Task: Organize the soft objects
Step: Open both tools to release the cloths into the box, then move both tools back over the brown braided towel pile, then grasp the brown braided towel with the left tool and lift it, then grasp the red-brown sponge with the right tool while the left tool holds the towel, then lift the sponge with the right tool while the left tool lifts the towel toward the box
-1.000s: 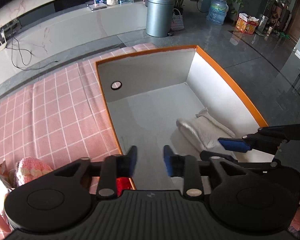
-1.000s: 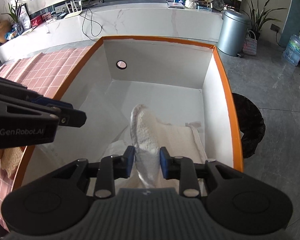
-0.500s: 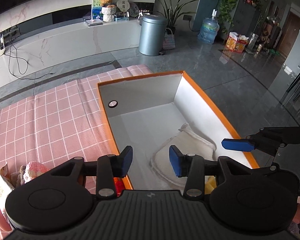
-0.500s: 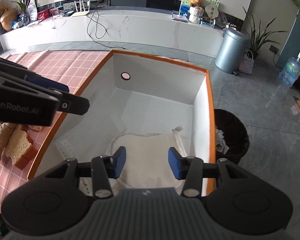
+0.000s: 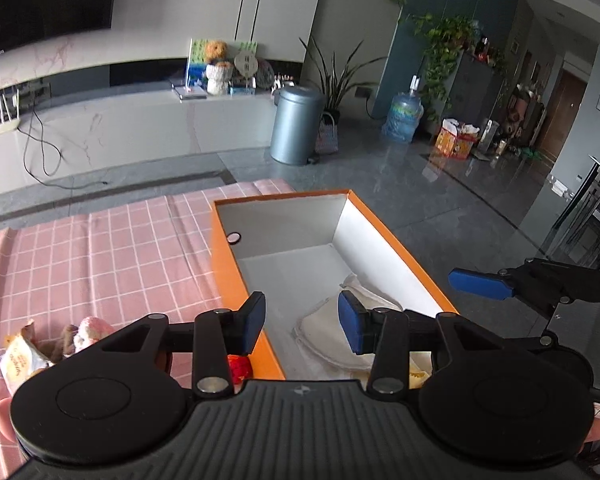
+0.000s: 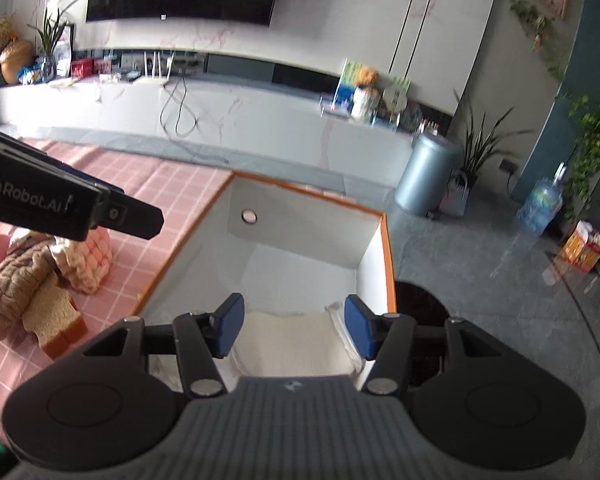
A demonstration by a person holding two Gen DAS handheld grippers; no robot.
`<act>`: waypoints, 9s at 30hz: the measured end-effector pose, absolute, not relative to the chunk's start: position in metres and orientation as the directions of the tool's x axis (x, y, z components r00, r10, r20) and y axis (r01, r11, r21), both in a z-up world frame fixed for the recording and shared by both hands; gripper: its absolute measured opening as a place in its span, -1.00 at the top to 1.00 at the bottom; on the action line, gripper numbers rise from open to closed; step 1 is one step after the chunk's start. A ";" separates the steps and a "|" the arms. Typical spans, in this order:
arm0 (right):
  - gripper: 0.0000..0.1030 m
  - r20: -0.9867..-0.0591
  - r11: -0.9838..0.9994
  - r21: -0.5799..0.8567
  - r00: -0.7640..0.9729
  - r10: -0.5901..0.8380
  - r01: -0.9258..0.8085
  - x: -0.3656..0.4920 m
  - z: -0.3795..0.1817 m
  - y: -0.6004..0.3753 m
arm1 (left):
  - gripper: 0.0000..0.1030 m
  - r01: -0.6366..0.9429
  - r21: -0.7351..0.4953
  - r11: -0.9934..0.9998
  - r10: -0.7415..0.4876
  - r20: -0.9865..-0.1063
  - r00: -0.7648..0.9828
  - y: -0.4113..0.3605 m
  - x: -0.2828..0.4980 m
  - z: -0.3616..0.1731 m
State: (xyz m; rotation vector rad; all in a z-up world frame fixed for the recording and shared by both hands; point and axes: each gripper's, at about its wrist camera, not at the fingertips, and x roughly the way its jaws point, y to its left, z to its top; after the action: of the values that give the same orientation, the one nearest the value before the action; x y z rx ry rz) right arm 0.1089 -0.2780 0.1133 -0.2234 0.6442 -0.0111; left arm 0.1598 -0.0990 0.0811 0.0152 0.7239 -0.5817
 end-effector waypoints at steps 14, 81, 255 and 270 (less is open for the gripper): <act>-0.08 -0.426 0.994 -0.107 0.904 -0.031 -0.017 0.059 0.097 -0.196 | 0.03 0.355 -0.249 0.901 -0.433 -0.558 0.708 -0.003 0.112 0.056; -0.25 -0.686 0.922 -0.061 0.687 0.239 -0.382 0.148 -0.026 -0.077 | 0.49 0.055 -0.239 0.969 -0.217 -0.730 0.648 0.096 0.152 -0.046; 0.39 -0.533 0.993 -0.023 0.842 0.088 -0.119 0.135 0.164 -0.283 | 0.91 0.550 -0.061 0.833 -0.546 -0.254 0.798 -0.079 0.150 0.165; 0.39 -0.703 0.990 0.136 0.708 0.065 0.044 0.234 0.085 -0.350 | 0.91 0.571 -0.080 0.817 -0.537 -0.463 0.705 -0.166 0.254 0.079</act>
State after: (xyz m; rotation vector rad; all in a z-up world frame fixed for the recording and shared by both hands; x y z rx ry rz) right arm 0.2342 -0.3499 0.0847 0.1471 0.7848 0.0119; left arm 0.2545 -0.1658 0.0794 0.0714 0.4914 -0.6164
